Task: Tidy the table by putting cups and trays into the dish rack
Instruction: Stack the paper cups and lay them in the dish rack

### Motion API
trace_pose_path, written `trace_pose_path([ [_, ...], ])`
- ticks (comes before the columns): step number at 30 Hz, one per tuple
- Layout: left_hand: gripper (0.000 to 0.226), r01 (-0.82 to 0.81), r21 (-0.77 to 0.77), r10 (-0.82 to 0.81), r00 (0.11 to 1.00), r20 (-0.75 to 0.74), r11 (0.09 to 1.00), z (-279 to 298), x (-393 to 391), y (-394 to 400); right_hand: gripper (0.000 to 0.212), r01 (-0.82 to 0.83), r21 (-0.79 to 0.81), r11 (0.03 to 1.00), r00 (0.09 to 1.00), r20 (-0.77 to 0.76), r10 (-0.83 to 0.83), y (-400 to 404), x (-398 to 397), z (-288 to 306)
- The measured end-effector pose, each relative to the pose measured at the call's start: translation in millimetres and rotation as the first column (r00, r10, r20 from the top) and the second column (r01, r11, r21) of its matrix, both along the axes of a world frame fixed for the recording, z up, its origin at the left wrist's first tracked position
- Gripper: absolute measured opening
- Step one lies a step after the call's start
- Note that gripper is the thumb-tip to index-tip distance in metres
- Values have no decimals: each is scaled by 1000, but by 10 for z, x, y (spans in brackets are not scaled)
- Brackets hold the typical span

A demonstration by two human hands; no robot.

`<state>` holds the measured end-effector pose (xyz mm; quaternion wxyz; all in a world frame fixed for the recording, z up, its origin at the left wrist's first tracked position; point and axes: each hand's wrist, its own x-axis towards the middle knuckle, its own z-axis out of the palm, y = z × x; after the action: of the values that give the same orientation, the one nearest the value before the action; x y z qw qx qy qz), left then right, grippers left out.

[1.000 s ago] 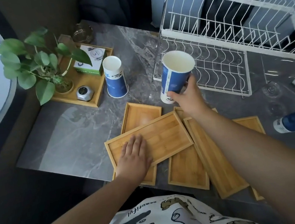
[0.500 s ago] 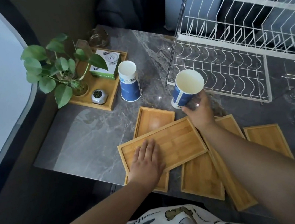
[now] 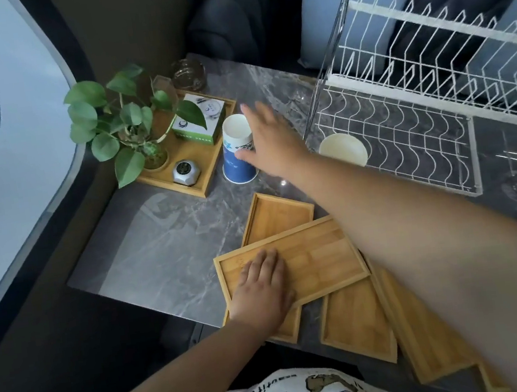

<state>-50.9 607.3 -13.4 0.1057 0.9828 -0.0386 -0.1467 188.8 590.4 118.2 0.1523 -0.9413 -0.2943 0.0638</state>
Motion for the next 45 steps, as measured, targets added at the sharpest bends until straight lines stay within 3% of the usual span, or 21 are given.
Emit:
trace_pose_path([
  [3,70,-8,-9,8,1000,2,1000,19,-3,-13,78,-90,-130,987,996,-4,91,222,203,-36],
  [6,70,-9,-13,9,1000,-2,1000,25,4,-26,58,-119,-162,980,992,23,124,205,191,-53],
  [11,69,-5,-20,6,1000,16,1000,-6,-7,-22,64,40,42,998,997,72,-42,-541,-376,-115],
  [14,69,9,-4,-9,1000,4,1000,-34,-6,-13,61,247,207,947,969,-76,-236,-1312,-1012,-327],
  [17,69,14,24,-14,1000,-4,1000,-60,4,-19,59,454,196,869,882,-237,-407,-1937,-1582,-594],
  [22,69,8,38,-9,1000,13,999,-61,-4,-17,61,551,87,830,802,-332,-497,-2243,-1932,-883],
  [30,73,4,71,-4,1000,1,997,-50,4,-12,73,548,35,836,801,-311,-512,-2281,-1921,-886],
  [34,72,17,83,-17,1000,8,996,-59,7,-27,91,429,38,902,890,-187,-415,-2144,-1763,-729],
  [37,72,14,84,-15,1000,14,996,-58,6,-28,97,285,-114,952,943,-144,-300,-1877,-1539,-604],
  [41,73,9,83,-11,1000,17,997,-73,9,-18,90,188,-296,937,946,-201,-253,-1652,-1373,-492],
  [43,73,6,85,-7,1000,16,996,-87,10,-16,87,195,-157,968,939,-256,-230,-1662,-1314,-338],
  [45,73,3,81,-5,1000,17,997,-102,7,-16,87,272,152,950,912,-355,-204,-1700,-1211,-77],
])
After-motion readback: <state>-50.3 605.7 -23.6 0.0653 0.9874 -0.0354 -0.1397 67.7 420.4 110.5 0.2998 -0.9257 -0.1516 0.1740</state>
